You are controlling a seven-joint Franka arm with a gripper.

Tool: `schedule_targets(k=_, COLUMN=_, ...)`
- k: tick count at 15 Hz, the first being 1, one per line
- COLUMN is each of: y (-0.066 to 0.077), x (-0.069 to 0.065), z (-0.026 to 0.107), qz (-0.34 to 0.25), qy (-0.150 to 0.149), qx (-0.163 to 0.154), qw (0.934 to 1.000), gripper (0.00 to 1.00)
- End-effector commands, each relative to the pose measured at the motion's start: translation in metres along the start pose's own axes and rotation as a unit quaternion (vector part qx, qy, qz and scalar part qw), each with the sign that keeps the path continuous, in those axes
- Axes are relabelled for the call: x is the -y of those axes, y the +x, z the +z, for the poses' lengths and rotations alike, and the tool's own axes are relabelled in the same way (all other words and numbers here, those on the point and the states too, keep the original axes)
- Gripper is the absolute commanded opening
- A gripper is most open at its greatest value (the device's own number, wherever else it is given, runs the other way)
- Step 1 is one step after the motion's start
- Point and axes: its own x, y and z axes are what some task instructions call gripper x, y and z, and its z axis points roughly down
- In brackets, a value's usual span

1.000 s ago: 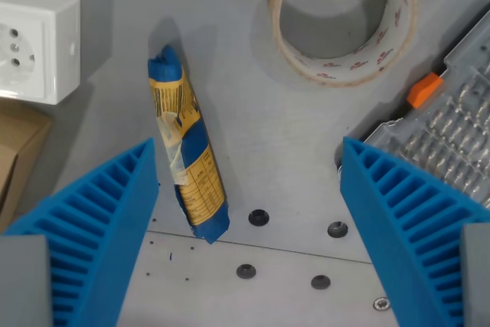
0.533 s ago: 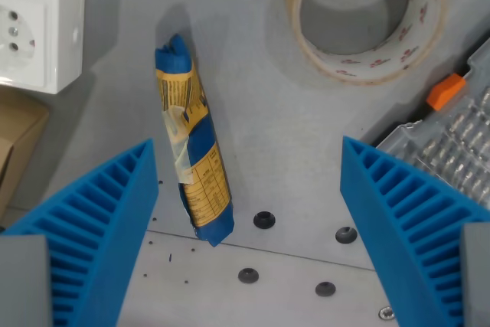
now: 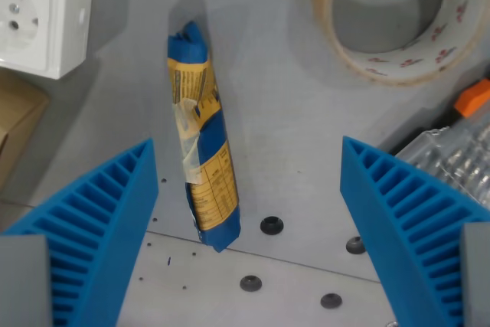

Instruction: Pick up the blue bag

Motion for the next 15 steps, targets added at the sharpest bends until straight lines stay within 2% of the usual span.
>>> schedule_targets(k=1, y=-0.007, x=0.008, z=0.007, qz=-0.053, qy=-0.033, qx=-0.051, qw=0.9968, gripper=1.0)
schedule_targets(k=15, y=-0.018, x=0.029, z=0.048, qz=-0.097, qy=-0.038, qx=-0.045, qw=0.9935, gripper=1.0)
